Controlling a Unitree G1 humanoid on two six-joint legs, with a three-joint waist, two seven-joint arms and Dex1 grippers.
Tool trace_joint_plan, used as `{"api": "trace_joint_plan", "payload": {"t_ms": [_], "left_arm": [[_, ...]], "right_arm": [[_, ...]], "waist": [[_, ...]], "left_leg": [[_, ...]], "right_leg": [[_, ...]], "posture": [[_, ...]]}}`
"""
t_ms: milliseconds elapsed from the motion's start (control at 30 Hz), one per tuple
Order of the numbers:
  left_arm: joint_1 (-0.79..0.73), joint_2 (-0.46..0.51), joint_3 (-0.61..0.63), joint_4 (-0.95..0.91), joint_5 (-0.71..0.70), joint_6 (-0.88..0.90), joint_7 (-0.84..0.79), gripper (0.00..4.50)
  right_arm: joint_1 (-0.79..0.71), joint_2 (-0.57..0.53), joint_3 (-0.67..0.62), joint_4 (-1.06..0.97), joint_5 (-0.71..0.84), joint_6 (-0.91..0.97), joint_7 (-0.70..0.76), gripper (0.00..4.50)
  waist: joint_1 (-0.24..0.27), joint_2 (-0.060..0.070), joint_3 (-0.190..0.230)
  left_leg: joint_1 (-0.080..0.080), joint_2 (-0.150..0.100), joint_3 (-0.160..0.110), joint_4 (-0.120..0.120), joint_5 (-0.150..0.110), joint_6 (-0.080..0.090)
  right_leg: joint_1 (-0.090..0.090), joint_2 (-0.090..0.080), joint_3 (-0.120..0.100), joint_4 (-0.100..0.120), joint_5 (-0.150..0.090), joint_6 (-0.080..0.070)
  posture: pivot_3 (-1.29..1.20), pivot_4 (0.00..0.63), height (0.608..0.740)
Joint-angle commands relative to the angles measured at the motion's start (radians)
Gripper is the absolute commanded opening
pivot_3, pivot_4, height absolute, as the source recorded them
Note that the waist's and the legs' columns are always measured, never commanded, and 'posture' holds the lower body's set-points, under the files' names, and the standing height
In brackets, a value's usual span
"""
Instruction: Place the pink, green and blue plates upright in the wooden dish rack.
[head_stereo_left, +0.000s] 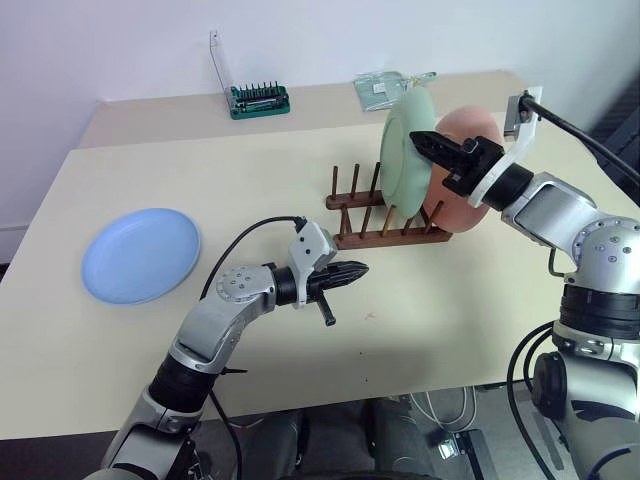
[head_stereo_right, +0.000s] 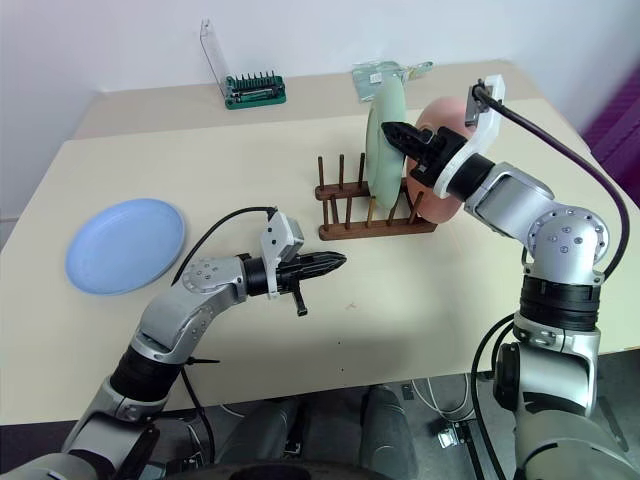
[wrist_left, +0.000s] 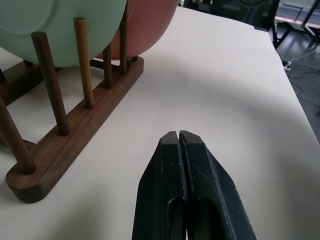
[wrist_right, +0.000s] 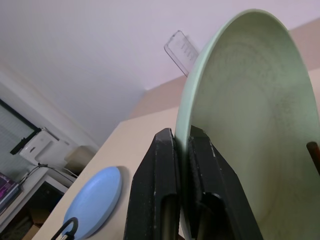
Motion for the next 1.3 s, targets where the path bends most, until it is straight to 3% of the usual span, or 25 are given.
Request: {"api": "trace_joint_plan", "payload": {"t_ms": [33, 67, 133, 233, 300, 433, 600, 667, 900, 1200, 1300], "left_arm": [[-0.002, -0.001, 0.007, -0.042, -0.01, -0.002, 0.005, 0.01], [-0.002, -0.002, 0.008, -0.042, -0.01, -0.002, 0.006, 0.01], [-0.002, -0.003, 0.012, -0.043, -0.017, 0.006, 0.008, 0.01], [0.003, -0.015, 0.052, -0.055, -0.045, 0.01, 0.029, 0.82], [0.001, -0.04, 0.13, -0.084, -0.076, 0.015, 0.094, 1.8], [-0.077, -0.144, 0.407, -0.069, -0.002, 0.04, 0.513, 3.86], [-0.166, -0.152, 0.692, -0.005, 0.223, 0.132, 1.035, 3.86], [-0.161, -0.156, 0.773, -0.029, 0.29, 0.19, 1.175, 3.86], [-0.091, -0.212, 0.867, -0.131, 0.363, 0.354, 1.31, 3.86], [-0.071, -0.392, 1.062, -0.148, 0.266, 0.523, 1.322, 3.86], [-0.072, -0.4, 1.084, -0.138, 0.25, 0.512, 1.321, 2.48]], "right_arm": [[-0.037, -0.045, 0.031, -0.118, -0.154, -0.108, 0.108, 1.96], [-0.042, -0.067, 0.056, -0.157, -0.213, -0.141, 0.151, 2.47], [-0.047, -0.099, 0.092, -0.196, -0.296, -0.181, 0.214, 2.47], [-0.058, -0.17, 0.151, -0.238, -0.443, -0.258, 0.313, 2.53], [-0.067, -0.21, 0.18, -0.261, -0.537, -0.319, 0.365, 2.53], [-0.051, -0.275, 0.214, -0.335, -0.621, -0.382, 0.497, 2.53], [-0.018, -0.252, 0.26, -0.391, -0.646, -0.387, 0.578, 2.53], [-0.002, -0.234, 0.286, -0.391, -0.672, -0.396, 0.599, 2.53], [0.037, -0.184, 0.34, -0.393, -0.727, -0.406, 0.656, 2.53], [0.092, -0.152, 0.34, -0.42, -0.761, -0.4, 0.664, 2.53], [0.105, -0.147, 0.341, -0.437, -0.769, -0.395, 0.659, 2.53]], "waist": [[0.0, 0.0, 0.0], [-0.001, 0.001, 0.0], [-0.001, 0.001, 0.0], [-0.001, 0.0, 0.0], [-0.001, 0.0, 0.0], [0.0, -0.001, 0.001], [-0.002, -0.002, 0.001], [-0.001, -0.005, 0.001], [0.03, -0.011, 0.0], [0.028, -0.012, 0.0], [0.027, -0.012, 0.0]], "left_leg": [[0.0, 0.0, 0.0, 0.0, 0.0, 0.0], [0.0, 0.0, 0.0, 0.0, 0.0, 0.0], [-0.001, 0.0, 0.0, 0.0, 0.0, 0.0], [-0.001, 0.0, 0.001, 0.0, 0.0, 0.0], [-0.001, 0.0, 0.0, 0.0, 0.0, 0.0], [-0.001, 0.0, 0.0, 0.001, 0.0, 0.0], [0.0, 0.001, 0.001, 0.0, 0.001, -0.001], [0.0, 0.001, 0.0, -0.001, 0.001, -0.001], [-0.003, -0.001, -0.002, 0.002, 0.0, -0.002], [-0.003, 0.0, -0.003, 0.002, 0.001, -0.003], [-0.002, 0.0, -0.003, 0.002, 0.001, -0.003]], "right_leg": [[0.0, 0.0, 0.0, 0.0, 0.0, 0.0], [0.0, 0.0, 0.0, 0.0, 0.0, 0.0], [-0.001, 0.0, 0.0, 0.0, 0.0, 0.0], [-0.001, 0.0, 0.0, 0.0, 0.0, 0.0], [-0.001, 0.0, 0.0, 0.0, 0.0, 0.0], [-0.001, 0.0, -0.001, 0.0, 0.0, 0.0], [-0.001, 0.001, 0.0, 0.0, 0.0, 0.0], [-0.001, 0.001, 0.0, 0.0, 0.0, 0.0], [-0.001, 0.0, -0.002, -0.001, 0.001, 0.002], [-0.001, 0.001, -0.003, 0.0, 0.001, 0.002], [-0.001, 0.001, -0.003, 0.0, 0.001, 0.002]], "posture": [[0.0, 0.15, 0.74], [0.0, 0.15, 0.74], [0.0, 0.15, 0.74], [0.0, 0.15, 0.74], [0.0, 0.15, 0.74], [0.0, 0.15, 0.74], [0.0, 0.15, 0.74], [0.0, 0.15, 0.74], [0.0, 0.15, 0.74], [0.0, 0.15, 0.74], [0.0, 0.15, 0.74]]}}
